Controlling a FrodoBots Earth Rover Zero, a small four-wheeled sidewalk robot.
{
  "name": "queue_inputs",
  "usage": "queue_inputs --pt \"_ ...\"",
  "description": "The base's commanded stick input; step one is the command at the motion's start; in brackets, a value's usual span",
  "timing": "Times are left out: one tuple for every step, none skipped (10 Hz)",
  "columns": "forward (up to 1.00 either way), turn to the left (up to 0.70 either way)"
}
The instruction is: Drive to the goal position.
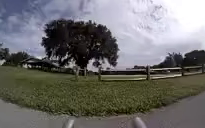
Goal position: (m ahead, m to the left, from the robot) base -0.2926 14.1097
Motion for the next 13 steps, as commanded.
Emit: queue_inputs --pt "0.06 0.01" --pt "0.06 0.03" --pt "0.06 0.07" --pt "0.06 0.12" --pt "0.06 0.12" --pt "0.06 0.12" --pt "0.06 0.12" --pt "0.06 0.12" --pt "0.06 0.12" --pt "0.06 0.12" --pt "0.06 0.12" --pt "0.06 0.12" --pt "0.06 0.12"
